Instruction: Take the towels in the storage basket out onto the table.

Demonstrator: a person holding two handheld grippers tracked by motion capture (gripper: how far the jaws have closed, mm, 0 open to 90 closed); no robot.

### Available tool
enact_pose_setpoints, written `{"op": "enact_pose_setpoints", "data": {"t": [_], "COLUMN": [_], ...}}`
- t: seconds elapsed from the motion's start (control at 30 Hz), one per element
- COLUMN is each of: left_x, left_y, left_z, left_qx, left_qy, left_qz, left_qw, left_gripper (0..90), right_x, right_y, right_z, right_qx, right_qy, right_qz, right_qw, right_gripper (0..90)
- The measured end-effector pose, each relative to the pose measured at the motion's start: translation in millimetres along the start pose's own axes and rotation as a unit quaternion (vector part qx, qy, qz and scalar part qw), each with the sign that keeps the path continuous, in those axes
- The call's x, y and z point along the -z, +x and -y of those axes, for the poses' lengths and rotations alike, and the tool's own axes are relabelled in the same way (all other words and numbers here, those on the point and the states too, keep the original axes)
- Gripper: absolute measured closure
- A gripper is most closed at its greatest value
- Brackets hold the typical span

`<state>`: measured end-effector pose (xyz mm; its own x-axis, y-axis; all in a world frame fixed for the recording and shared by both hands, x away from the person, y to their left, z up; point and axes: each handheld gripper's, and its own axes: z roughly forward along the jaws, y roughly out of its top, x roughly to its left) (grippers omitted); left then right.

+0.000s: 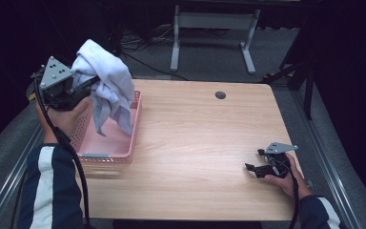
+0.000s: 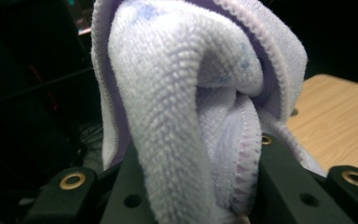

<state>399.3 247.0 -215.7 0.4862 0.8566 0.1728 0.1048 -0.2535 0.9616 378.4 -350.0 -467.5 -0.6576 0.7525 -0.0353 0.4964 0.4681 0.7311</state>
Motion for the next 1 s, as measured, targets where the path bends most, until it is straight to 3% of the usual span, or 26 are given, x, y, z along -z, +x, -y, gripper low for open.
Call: {"op": "enact_pose_setpoints", "data": {"t": [0.1, 0.27, 0.3, 0.33, 0.47, 0.6, 0.77, 0.87, 1.0], "left_x": [-0.4, -9.0, -12.8, -14.9, -31.9, -57.2, -94.5, -117.3, -144.1], "left_y": [-8.6, -30.0, -36.5, -41.4, -72.4, -107.4, -153.5, -181.6, -216.7], "left_z": [-13.0, -33.0, -37.9, -40.9, -53.5, -52.4, -35.0, -16.9, 19.1], "left_qx": [-0.009, -0.016, -0.017, -0.021, -0.035, -0.048, -0.056, -0.067, -0.086], "left_qy": [-0.011, -0.029, -0.033, -0.035, -0.042, -0.031, 0.0, 0.028, 0.086], "left_qz": [0.012, 0.052, 0.068, 0.071, 0.121, 0.175, 0.231, 0.26, 0.296], "left_qw": [0.9998, 0.9981, 0.997, 0.9966, 0.9912, 0.9829, 0.9714, 0.9628, 0.9476], "left_gripper": [76.0, 76.1, 76.1, 76.1, 76.0, 76.0, 75.9, 75.5, 72.4], "right_x": [0.0, 0.0, 0.0, 0.0, 0.0, 0.3, 0.7, 0.8, 0.8], "right_y": [-0.1, 0.1, 0.1, 0.1, 0.0, -0.1, -0.1, 0.1, 0.1], "right_z": [0.0, 0.1, 0.1, 0.2, 0.2, 0.4, 0.7, 0.9, 0.9], "right_qx": [0.001, 0.0, 0.0, 0.0, 0.0, 0.001, 0.001, 0.001, 0.001], "right_qy": [0.0, -0.001, 0.0, 0.0, -0.001, 0.0, -0.001, -0.001, -0.001], "right_qz": [0.0, 0.001, 0.001, 0.001, 0.001, 0.001, 0.001, 0.0, 0.0], "right_qw": [1.0, 1.0, 1.0, 1.0, 1.0, 1.0, 1.0, 1.0, 1.0], "right_gripper": [15.3, 15.3, 15.2, 15.3, 15.3, 15.2, 15.2, 15.2, 15.3]}}
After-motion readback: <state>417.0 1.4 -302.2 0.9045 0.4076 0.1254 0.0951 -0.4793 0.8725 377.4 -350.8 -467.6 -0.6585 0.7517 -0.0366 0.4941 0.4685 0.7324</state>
